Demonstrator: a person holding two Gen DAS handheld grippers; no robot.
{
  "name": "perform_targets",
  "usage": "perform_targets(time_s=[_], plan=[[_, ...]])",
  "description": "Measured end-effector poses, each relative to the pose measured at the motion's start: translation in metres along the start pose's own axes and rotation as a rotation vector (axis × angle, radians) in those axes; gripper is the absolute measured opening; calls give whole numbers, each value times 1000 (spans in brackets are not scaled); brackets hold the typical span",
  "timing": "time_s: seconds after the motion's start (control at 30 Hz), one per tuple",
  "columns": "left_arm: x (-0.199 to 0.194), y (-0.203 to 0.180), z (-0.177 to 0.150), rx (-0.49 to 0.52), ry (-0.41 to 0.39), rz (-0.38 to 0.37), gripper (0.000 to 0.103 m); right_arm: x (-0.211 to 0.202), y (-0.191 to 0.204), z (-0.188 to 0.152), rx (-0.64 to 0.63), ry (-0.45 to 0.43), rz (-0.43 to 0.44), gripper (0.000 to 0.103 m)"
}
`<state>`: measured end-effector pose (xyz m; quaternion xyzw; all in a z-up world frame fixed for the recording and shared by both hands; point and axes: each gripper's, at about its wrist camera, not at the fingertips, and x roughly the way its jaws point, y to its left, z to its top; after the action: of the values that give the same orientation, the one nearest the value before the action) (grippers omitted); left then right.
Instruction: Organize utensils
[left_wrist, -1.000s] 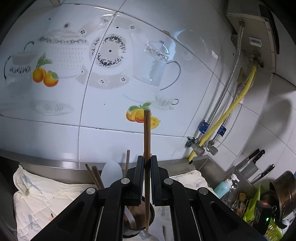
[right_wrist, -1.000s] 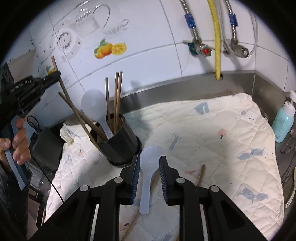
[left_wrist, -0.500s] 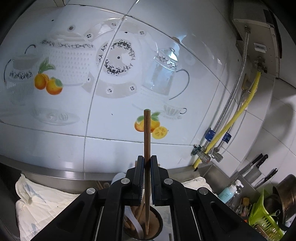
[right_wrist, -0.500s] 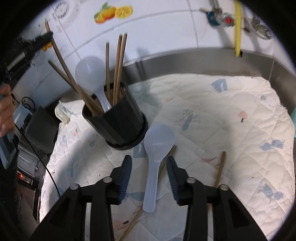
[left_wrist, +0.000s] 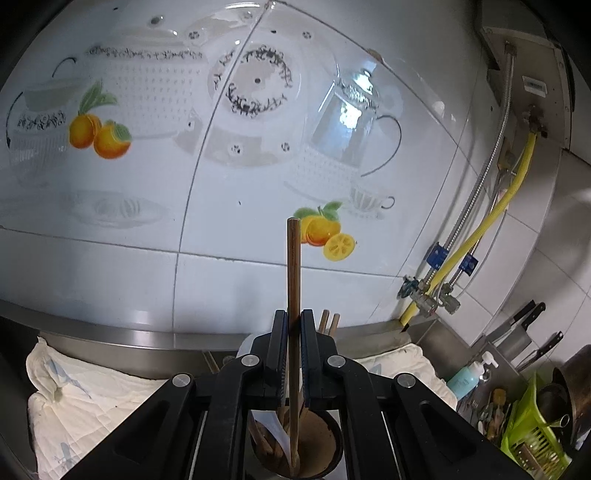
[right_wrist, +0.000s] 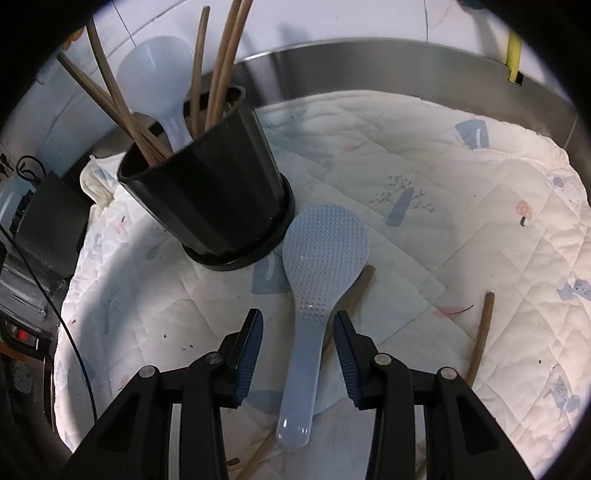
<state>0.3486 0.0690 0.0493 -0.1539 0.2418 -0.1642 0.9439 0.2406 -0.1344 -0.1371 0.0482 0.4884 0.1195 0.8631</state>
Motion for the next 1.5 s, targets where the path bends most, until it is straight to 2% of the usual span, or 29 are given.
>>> perform_targets(time_s=[0.27,0.33,0.47,0.77,1.3,1.5], plan=[[14,1,-14,5,47,14,6,11,5,4,-12,10,-45,38],[18,2,-17,7,61,17,6,13,8,4,-27,8,-73,28],[26,3,-21,5,86,19,6,13,9,3,-36,-1,-87,27],[25,5,-24,12,99,36,7,-6,-12,-6,69,-68,32,24],[24,10,-24,-22,122,42,8,-61,-13,-2,125,-245,90,23],[15,12,-21,-23,110,49,8,-94,-10,9,127,-355,140,23]])
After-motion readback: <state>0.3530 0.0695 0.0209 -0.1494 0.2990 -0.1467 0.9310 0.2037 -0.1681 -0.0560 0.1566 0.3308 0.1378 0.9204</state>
